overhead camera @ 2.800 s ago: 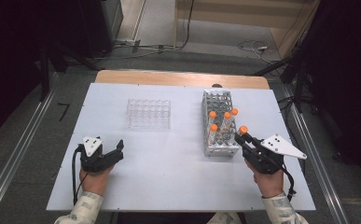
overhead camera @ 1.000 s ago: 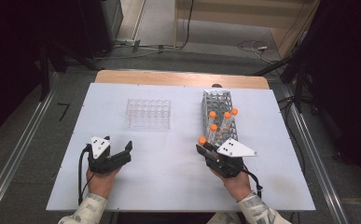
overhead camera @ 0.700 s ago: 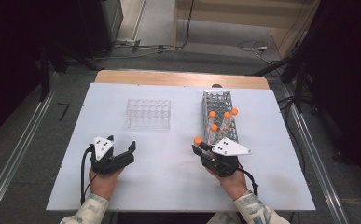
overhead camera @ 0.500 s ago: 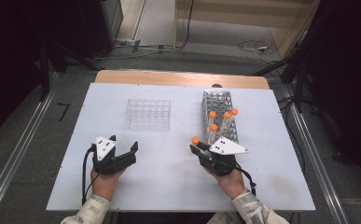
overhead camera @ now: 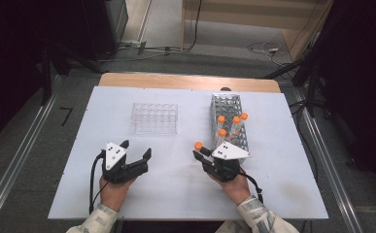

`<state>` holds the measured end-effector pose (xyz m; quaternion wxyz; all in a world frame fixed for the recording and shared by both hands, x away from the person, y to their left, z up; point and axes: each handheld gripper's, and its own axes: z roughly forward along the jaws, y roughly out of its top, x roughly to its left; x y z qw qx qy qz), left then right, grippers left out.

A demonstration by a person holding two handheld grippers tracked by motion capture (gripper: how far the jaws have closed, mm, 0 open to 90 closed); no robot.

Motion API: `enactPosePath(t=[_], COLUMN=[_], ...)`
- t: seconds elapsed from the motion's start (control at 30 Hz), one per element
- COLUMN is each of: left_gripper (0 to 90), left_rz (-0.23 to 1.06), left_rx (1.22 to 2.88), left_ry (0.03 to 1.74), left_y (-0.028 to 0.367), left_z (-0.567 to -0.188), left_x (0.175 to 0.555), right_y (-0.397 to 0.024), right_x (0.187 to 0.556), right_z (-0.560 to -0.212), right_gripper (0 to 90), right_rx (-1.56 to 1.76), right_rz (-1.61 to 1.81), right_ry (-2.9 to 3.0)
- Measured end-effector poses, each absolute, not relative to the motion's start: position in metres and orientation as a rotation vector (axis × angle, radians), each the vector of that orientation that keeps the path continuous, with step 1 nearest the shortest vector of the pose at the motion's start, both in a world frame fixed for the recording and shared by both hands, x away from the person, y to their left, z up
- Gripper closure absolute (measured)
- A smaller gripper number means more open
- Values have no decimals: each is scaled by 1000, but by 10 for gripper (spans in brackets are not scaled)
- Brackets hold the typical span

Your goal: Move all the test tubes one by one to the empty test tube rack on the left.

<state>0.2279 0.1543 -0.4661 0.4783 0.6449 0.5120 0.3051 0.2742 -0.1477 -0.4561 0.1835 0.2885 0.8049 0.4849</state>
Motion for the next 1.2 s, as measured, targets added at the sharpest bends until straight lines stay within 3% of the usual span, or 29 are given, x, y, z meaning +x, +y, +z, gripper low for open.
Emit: enactPosePath(t=[1.2], left_gripper=[284], left_rz=[592], left_rx=[1632], left_ry=[1047], left_y=[108], left_z=[-443], left_x=[224], right_y=[-120], right_x=[274], right_z=[-460], right_gripper=[715], right_rx=[747], right_rz=[1382], right_ry=[2328])
